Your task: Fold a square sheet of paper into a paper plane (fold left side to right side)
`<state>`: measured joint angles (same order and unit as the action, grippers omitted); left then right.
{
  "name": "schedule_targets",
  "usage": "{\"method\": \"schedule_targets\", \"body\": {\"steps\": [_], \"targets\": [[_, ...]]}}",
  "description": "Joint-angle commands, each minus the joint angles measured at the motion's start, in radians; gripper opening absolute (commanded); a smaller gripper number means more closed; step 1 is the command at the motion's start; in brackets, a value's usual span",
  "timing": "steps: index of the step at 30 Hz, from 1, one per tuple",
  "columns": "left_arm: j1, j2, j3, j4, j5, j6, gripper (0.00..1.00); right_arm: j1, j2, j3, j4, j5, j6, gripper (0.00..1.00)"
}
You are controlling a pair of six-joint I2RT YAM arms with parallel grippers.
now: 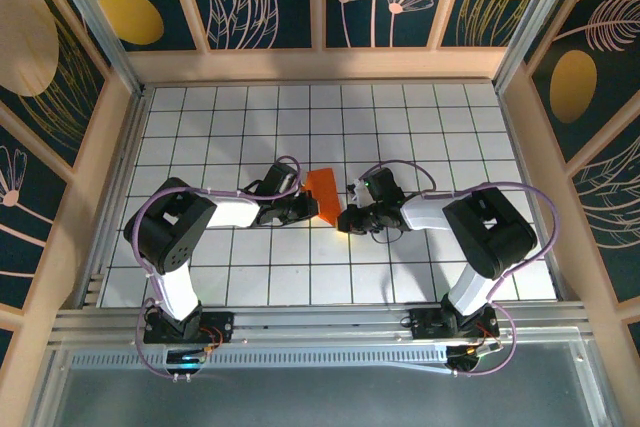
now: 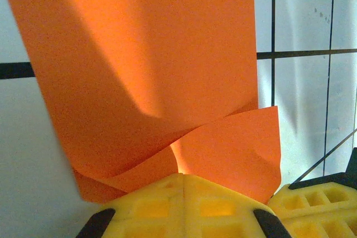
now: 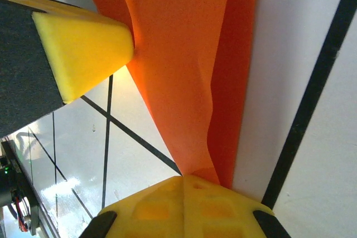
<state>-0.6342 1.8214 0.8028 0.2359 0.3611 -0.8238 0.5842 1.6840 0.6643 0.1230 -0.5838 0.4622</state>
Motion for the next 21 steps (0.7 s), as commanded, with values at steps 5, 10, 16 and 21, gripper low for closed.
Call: {"method": "schedule_targets", "body": {"steps": [5, 10, 16, 21], "targets": [[-0.001, 0.026, -0.022, -0.058, -0.051, 0.006, 0.03, 0.004, 0.018, -0.02, -0.102, 0.035, -0.021, 0.0], [-0.002, 0.028, -0.023, -0.058, -0.051, 0.006, 0.03, 0.004, -0.01, -0.044, -0.13, 0.038, -0.031, 0.0], [-0.001, 0.027, -0.023, -0.061, -0.056, 0.007, 0.03, 0.004, -0.055, -0.08, -0.169, 0.051, -0.042, 0.0], [-0.001, 0.022, -0.022, -0.061, -0.058, 0.004, 0.03, -0.001, -0.123, -0.067, -0.227, 0.062, -0.053, 0.0]]}}
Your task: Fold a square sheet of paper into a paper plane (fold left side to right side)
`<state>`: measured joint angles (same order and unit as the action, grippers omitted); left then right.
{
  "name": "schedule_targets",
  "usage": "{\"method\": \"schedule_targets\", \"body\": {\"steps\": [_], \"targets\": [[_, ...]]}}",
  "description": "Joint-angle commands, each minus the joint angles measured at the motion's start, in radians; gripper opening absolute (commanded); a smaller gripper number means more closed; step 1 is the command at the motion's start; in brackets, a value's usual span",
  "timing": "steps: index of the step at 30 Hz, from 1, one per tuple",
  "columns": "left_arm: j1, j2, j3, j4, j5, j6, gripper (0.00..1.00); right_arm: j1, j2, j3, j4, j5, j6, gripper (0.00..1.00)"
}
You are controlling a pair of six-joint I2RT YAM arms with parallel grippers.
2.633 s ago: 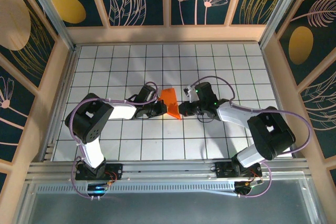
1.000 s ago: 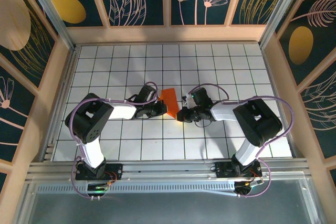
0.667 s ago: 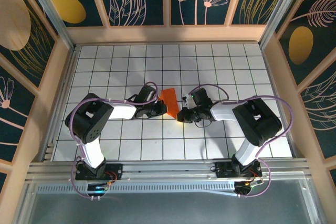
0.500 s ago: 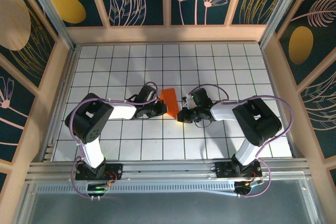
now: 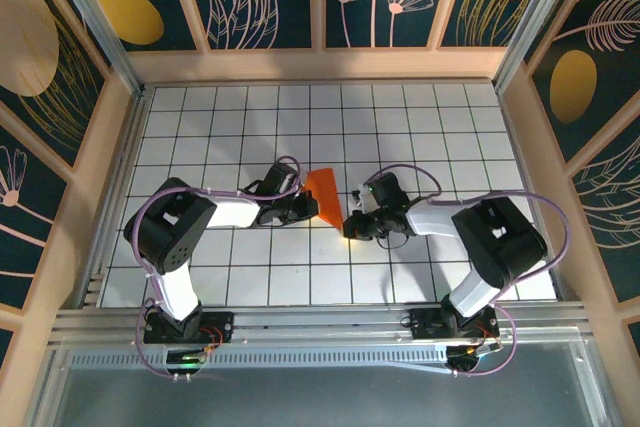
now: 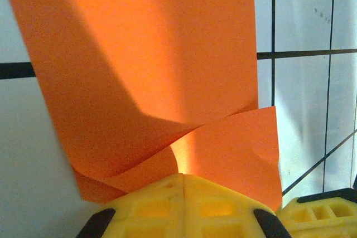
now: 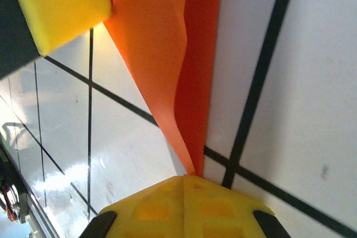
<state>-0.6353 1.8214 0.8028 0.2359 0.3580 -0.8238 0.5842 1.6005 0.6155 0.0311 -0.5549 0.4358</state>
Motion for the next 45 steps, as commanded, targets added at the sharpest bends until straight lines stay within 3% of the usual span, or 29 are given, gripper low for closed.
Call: {"method": "schedule_targets", "body": {"steps": [1, 7, 19, 33, 45], "targets": [[0.0, 0.021, -0.022, -0.061, -0.054, 0.005, 0.03, -0.001, -0.064, -0.006, -0.15, 0.033, -0.028, 0.0], [0.0, 0.019, -0.023, -0.058, -0.054, 0.002, 0.03, -0.009, -0.135, 0.048, -0.115, -0.026, -0.012, 0.0], [0.0, 0.016, -0.022, -0.062, -0.053, -0.001, 0.03, 0.019, 0.063, 0.137, 0.032, -0.009, 0.031, 0.0], [0.0, -0.017, -0.004, -0.066, -0.043, -0.005, 0.06, 0.009, 0.129, 0.125, -0.093, 0.092, -0.013, 0.0], [0.0, -0.198, -0.031, -0.015, -0.048, -0.025, 0.09, 0.011, 0.171, 0.147, -0.187, 0.199, -0.02, 0.0]]}}
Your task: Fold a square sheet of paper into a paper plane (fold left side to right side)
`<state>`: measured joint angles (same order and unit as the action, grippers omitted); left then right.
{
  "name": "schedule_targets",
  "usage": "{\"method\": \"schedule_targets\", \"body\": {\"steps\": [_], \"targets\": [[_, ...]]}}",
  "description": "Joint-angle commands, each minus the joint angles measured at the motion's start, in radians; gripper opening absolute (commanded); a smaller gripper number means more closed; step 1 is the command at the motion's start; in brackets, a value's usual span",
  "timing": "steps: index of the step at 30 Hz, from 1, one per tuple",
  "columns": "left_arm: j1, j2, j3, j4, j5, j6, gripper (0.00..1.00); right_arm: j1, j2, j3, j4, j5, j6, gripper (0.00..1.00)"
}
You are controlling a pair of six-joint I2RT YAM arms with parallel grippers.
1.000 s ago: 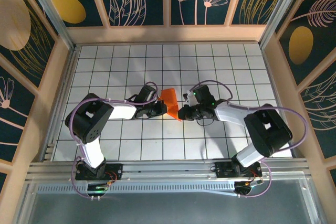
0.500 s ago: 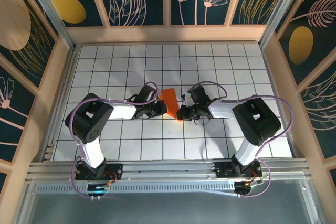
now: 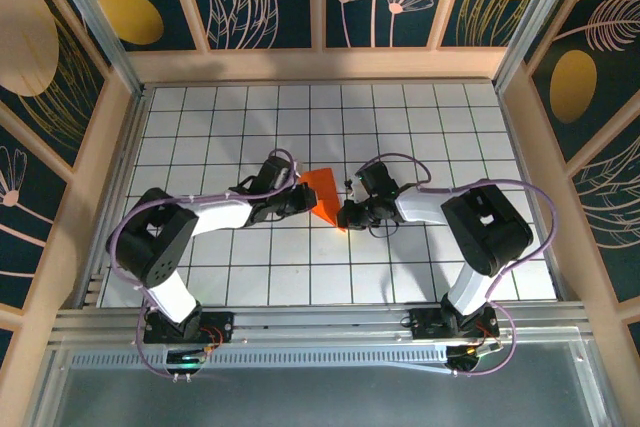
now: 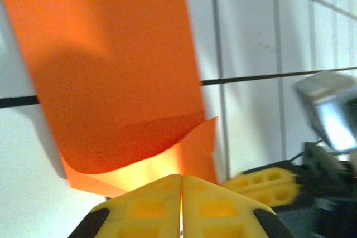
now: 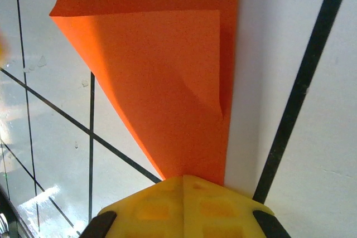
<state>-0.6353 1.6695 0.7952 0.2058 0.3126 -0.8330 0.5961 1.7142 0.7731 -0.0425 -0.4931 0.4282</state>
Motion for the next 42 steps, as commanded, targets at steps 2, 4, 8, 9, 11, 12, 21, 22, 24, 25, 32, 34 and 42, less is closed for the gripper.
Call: {"method": "schedule_targets", "body": {"steps": [2, 4, 8, 9, 11, 12, 21, 22, 24, 25, 32, 34, 42], "targets": [[0.0, -0.061, -0.048, 0.044, 0.02, -0.032, 0.08, 0.001, 0.065, -0.008, -0.117, 0.147, -0.014, 0.0], [-0.005, -0.062, -0.073, 0.087, 0.05, -0.054, 0.08, 0.003, 0.071, -0.006, -0.126, 0.158, -0.014, 0.0], [-0.025, -0.027, -0.082, 0.126, 0.081, -0.073, 0.07, 0.006, 0.077, -0.005, -0.127, 0.167, -0.009, 0.0], [-0.032, -0.015, -0.081, 0.137, 0.085, -0.08, 0.07, 0.008, 0.079, -0.004, -0.131, 0.169, -0.009, 0.0], [-0.041, 0.003, -0.078, 0.16, 0.089, -0.091, 0.07, 0.011, 0.082, -0.001, -0.135, 0.181, -0.009, 0.0], [-0.044, 0.013, -0.077, 0.171, 0.091, -0.097, 0.07, 0.011, 0.084, 0.0, -0.137, 0.183, -0.009, 0.0], [-0.055, 0.097, -0.056, 0.212, 0.102, -0.123, 0.07, 0.017, 0.093, 0.007, -0.154, 0.212, -0.016, 0.0], [-0.056, 0.102, -0.054, 0.217, 0.103, -0.125, 0.07, 0.017, 0.092, 0.008, -0.153, 0.212, -0.015, 0.0], [-0.057, 0.113, -0.05, 0.223, 0.108, -0.126, 0.08, 0.019, 0.095, 0.009, -0.151, 0.214, -0.014, 0.0], [-0.058, 0.117, -0.047, 0.222, 0.108, -0.126, 0.07, 0.019, 0.095, 0.009, -0.152, 0.215, -0.014, 0.0], [-0.061, 0.139, -0.04, 0.238, 0.112, -0.128, 0.08, 0.025, 0.099, 0.009, -0.158, 0.223, -0.016, 0.0], [-0.062, 0.143, -0.037, 0.241, 0.114, -0.129, 0.08, 0.026, 0.097, 0.009, -0.16, 0.226, -0.017, 0.0], [-0.063, 0.182, -0.015, 0.244, 0.111, -0.137, 0.08, 0.029, 0.102, 0.009, -0.163, 0.235, -0.014, 0.0]]}}
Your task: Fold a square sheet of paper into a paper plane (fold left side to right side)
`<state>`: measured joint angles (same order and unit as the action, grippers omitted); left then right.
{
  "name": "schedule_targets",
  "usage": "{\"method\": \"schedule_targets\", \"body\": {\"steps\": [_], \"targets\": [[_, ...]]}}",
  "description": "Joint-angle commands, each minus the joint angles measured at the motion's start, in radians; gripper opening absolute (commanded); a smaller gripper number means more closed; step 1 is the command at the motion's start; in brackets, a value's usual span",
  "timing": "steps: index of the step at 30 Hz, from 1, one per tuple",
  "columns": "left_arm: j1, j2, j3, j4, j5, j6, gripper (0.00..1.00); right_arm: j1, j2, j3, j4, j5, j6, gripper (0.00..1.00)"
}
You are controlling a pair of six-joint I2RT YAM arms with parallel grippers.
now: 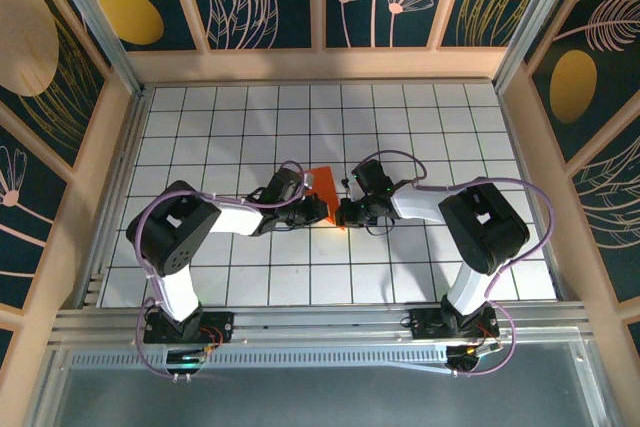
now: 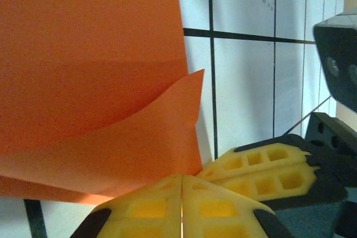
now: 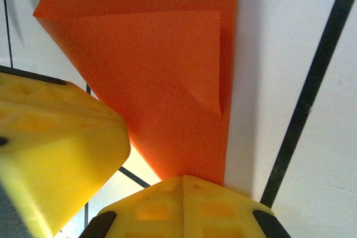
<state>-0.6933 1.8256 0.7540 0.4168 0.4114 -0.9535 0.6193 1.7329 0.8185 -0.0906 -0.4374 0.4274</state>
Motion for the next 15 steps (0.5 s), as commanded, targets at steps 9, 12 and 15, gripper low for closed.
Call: {"method": "schedule_targets", "body": {"steps": [9, 12, 15], "targets": [[-0.005, 0.044, 0.028, 0.015, -0.013, -0.021, 0.08, 0.008, 0.092, -0.03, -0.124, 0.191, -0.019, 0.0], [-0.005, 0.047, 0.034, -0.012, -0.028, -0.02, 0.08, 0.009, 0.093, -0.03, -0.128, 0.196, -0.019, 0.0], [-0.006, 0.049, 0.039, -0.044, -0.05, -0.014, 0.07, 0.01, 0.094, -0.03, -0.132, 0.202, -0.021, 0.0]]}}
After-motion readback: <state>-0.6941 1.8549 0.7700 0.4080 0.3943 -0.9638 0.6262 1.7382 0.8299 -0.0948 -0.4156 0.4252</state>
